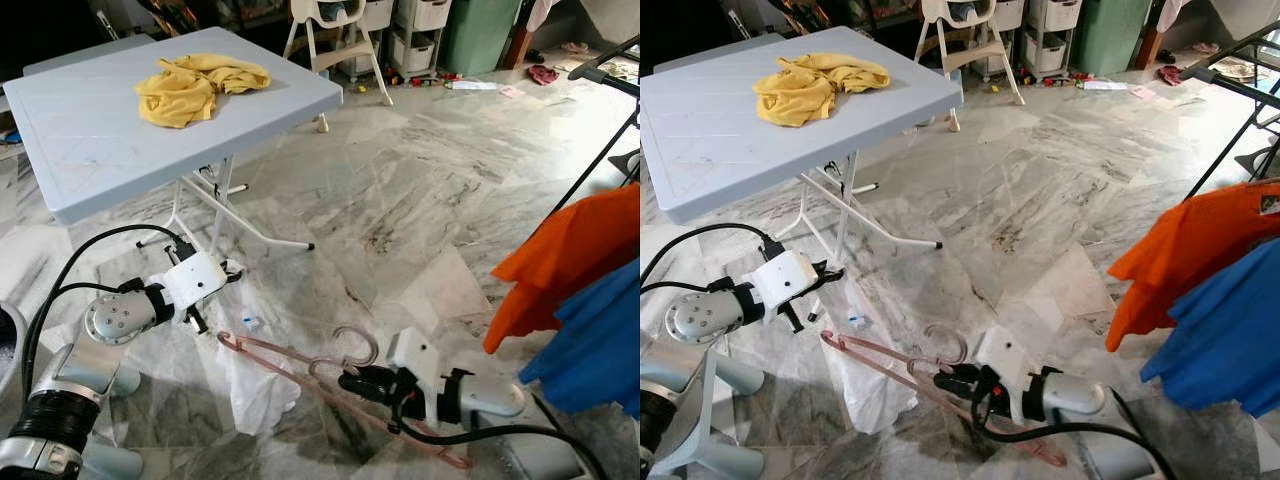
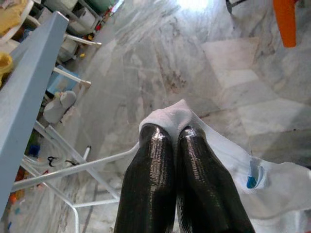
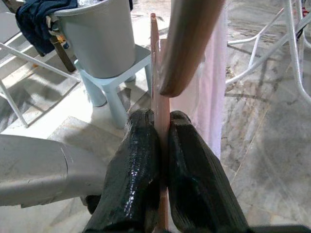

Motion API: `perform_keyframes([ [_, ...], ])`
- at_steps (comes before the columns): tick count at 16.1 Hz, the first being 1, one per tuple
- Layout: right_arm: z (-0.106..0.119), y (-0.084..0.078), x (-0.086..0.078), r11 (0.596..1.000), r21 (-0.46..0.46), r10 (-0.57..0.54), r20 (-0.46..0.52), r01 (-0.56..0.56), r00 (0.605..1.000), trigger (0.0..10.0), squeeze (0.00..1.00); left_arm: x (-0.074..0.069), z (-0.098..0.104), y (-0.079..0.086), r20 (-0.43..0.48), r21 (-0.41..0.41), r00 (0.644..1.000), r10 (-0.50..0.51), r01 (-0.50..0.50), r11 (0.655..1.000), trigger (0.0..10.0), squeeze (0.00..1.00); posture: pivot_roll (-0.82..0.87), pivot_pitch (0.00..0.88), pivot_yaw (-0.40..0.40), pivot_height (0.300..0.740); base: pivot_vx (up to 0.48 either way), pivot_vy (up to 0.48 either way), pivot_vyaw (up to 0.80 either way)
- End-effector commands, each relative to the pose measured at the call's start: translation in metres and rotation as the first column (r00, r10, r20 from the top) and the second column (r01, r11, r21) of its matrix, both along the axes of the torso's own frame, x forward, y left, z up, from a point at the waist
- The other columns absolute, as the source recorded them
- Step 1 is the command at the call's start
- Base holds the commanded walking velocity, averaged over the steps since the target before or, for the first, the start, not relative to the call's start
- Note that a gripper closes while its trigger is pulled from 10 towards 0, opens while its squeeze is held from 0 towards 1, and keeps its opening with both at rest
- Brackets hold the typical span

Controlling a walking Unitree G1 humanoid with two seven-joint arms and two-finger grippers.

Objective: Hang hanger

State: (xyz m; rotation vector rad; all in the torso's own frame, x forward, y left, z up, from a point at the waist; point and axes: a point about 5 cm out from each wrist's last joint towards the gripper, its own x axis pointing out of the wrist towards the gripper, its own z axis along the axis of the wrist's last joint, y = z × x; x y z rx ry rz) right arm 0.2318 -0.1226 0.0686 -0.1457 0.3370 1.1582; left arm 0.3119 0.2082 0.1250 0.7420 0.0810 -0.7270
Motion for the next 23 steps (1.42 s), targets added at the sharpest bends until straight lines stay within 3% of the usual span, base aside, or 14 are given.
perform_keyframes([
  [1,0.002,0.003,0.004,1.0,0.001,-0.007,0.023,0.007,1.0,10.0,0.0,-0.001,0.008,0.0,0.029,-0.019,1.0,0.01,-0.009,1.0,10.0,0.0,-0.04,0.079,0.057,0.74,0.0,0.0,0.0],
  [8,0.014,-0.016,0.004,0.998,0.05,0.027,0.008,-0.028,1.0,10.0,0.0,-0.008,0.002,0.025,0.002,0.02,0.995,0.102,-0.102,0.995,10.0,0.0,-0.04,0.073,0.065,0.74,0.0,0.0,0.0],
  [11,0.012,-0.023,0.008,1.0,0.021,0.001,0.013,-0.001,1.0,10.0,0.0,-0.008,0.004,0.021,0.004,0.023,0.996,0.09,-0.09,0.996,10.0,0.0,-0.04,0.072,0.062,0.74,0.0,0.0,0.0],
  [15,0.006,-0.013,0.009,1.0,0.026,-0.009,0.016,0.008,1.0,10.0,0.0,-0.013,0.004,0.014,0.003,0.014,0.998,0.067,-0.067,0.998,10.0,0.0,-0.03,0.07,0.059,0.74,0.0,0.0,0.0],
  [19,-0.003,0.002,0.014,0.999,0.031,-0.029,0.022,0.028,0.999,10.0,0.0,-0.018,0.016,0.006,0.029,-0.043,0.997,0.068,-0.067,0.997,10.0,0.0,-0.02,0.068,0.061,0.74,0.0,0.0,0.0],
  [23,-0.012,0.008,0.028,0.988,-0.023,-0.15,0.099,0.153,0.984,10.0,0.0,-0.025,0.015,0.003,-0.008,-0.035,0.996,0.085,-0.085,0.996,10.0,0.0,-0.01,0.07,0.057,0.74,0.0,0.0,0.0],
])
